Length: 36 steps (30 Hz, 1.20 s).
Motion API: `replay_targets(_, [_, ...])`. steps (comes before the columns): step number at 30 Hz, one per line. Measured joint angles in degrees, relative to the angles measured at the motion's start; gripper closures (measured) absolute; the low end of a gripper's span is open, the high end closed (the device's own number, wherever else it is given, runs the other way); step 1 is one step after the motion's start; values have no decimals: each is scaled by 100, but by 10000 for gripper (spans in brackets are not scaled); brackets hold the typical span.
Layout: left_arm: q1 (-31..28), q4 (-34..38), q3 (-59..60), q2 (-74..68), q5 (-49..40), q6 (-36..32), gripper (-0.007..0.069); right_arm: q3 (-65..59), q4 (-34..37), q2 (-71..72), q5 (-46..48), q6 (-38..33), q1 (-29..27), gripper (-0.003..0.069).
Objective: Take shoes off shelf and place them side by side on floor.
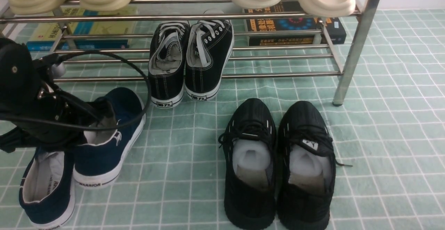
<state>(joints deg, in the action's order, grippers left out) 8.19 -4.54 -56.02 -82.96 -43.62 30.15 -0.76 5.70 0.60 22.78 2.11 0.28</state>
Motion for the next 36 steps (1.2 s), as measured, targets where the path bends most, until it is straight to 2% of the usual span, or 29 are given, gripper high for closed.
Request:
replay_targets(5, [0, -59, 0, -116, 21, -20, 578, 0, 0, 0, 0, 0, 0, 420])
replay_targets(8, [0, -85, 0, -116, 25, -20, 544, 0, 0, 0, 0, 0, 0, 420])
replay_targets(15, [0, -195, 0, -82, -352, -20, 377, 0, 0, 0, 0, 0, 0, 420])
replay_targets(18, [0, -286, 0, 80, -438, -44, 365, 0, 0, 0, 0, 0, 0, 420])
replay_targets(20, [0, -343, 0, 325, -528, -142, 390, 0, 6, 0, 0, 0, 0, 420])
replay_targets(24, [0, -434, 0, 1211, -950, -596, 532, 0, 6, 0, 0, 0, 0, 420])
replay_targets(25, [0, -434, 0, 1258, -984, -670, 540, 0, 6, 0, 0, 0, 0, 420])
replay_targets(26, [0, -434, 0, 1639, -1309, -1008, 592, 0, 6, 0, 0, 0, 0, 420])
replay_targets(27, [0, -434, 0, 1688, -1399, -1055, 601, 0, 6, 0, 0, 0, 0, 420])
replay_targets(28, [0, -434, 0, 2107, -1768, -1463, 622, 0, 6, 0, 0, 0, 0, 420])
replay_targets(31, [0, -434, 25, 2753, -2288, -1998, 624, 0, 6, 0, 0, 0, 0, 420])
replay_targets(36, [0, -96, 600, 4033, -2051, -2556, 624, 0, 6, 0, 0, 0, 0, 420])
